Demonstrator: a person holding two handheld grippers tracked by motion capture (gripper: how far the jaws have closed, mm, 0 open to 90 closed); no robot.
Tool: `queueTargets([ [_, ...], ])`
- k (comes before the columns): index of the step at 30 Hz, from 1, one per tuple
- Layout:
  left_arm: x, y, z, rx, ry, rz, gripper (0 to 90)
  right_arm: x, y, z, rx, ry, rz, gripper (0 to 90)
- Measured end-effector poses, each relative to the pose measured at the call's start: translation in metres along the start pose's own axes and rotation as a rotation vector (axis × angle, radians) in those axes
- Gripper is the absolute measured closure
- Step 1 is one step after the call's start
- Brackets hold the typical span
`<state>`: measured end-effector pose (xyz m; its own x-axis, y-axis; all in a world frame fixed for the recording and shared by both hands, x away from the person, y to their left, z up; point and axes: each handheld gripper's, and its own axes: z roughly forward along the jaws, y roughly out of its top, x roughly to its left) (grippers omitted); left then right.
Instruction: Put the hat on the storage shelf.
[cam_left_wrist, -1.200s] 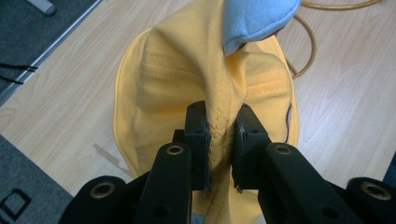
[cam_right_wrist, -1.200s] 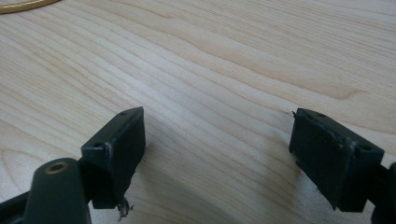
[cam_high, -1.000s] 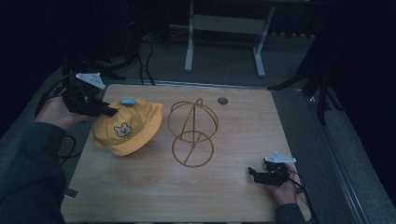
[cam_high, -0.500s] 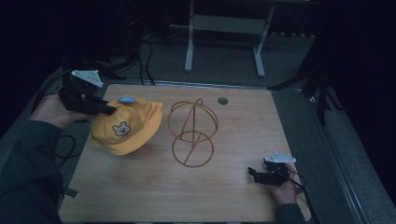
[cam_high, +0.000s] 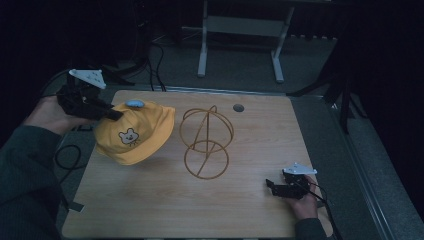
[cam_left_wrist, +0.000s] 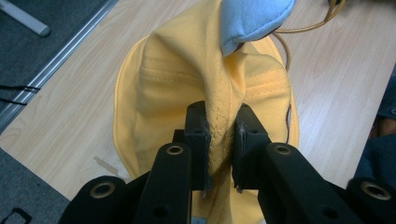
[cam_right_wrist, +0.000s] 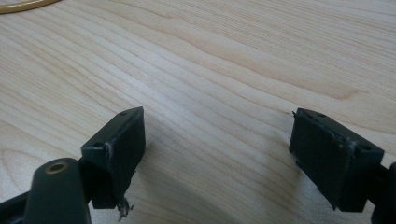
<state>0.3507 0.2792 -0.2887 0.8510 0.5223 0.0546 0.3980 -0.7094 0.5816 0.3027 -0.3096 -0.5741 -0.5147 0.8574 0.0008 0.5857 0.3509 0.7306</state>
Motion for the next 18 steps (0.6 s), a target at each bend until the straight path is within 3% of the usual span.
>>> queueTargets([
  [18, -0.003, 0.015, -0.009, -0.016, -0.017, 0.035, 78.7, 0.000, 0.000, 0.000, 0.000, 0.000, 0.001, 18.3],
])
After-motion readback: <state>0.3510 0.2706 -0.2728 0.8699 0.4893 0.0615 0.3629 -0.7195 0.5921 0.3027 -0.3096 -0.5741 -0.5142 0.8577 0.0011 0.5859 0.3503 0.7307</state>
